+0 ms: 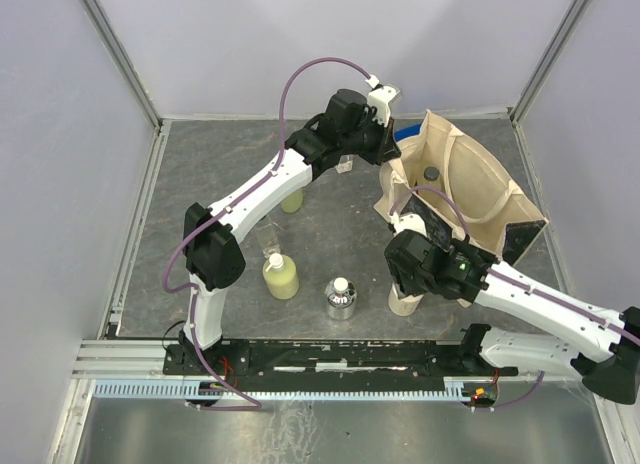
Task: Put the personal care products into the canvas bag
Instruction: Pick up the care product from the center of the board.
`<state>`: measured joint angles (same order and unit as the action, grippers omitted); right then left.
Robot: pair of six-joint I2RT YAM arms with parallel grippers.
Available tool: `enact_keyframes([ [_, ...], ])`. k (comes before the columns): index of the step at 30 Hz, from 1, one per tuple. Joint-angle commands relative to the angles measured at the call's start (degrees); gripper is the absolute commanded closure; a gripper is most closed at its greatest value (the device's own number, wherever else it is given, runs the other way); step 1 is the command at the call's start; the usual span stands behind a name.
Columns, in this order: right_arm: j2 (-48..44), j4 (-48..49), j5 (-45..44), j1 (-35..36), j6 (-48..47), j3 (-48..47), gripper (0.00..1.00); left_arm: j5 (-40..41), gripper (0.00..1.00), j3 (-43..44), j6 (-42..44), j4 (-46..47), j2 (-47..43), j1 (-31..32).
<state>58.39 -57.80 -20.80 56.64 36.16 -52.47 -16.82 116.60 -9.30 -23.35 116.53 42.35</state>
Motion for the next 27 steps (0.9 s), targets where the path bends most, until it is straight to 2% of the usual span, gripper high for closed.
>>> enact_keyframes([
  [1, 1.23, -6.61, -1.85, 0.18, -0.39, -6.67, 0.62, 0.21, 0.97, -0.32, 2.43, -0.17, -2.72, -0.5],
  [6, 4.66, -14.76, -4.58, 0.21, -1.49, -20.67, 0.79, -0.87, 0.97, -0.18, 1.66, -0.35, -2.58, -0.69],
  [14, 12.85, -24.72, -6.68, 0.22, -1.76, -44.62, 0.99, -1.05, 0.97, -0.17, 2.12, -0.76, -2.28, -0.86],
  [19, 16.12, -29.63, -13.4, 0.14, -0.92, -58.62, 0.99, -2.37, 0.97, -1.61, 1.08, -0.37, -2.57, -0.82],
  [27, 20.35, -19.22, -20.65, -2.96, -16.43, -76.61, 0.99, -1.27, 0.97, -3.02, 2.81, -1.16, -4.55, -0.86],
])
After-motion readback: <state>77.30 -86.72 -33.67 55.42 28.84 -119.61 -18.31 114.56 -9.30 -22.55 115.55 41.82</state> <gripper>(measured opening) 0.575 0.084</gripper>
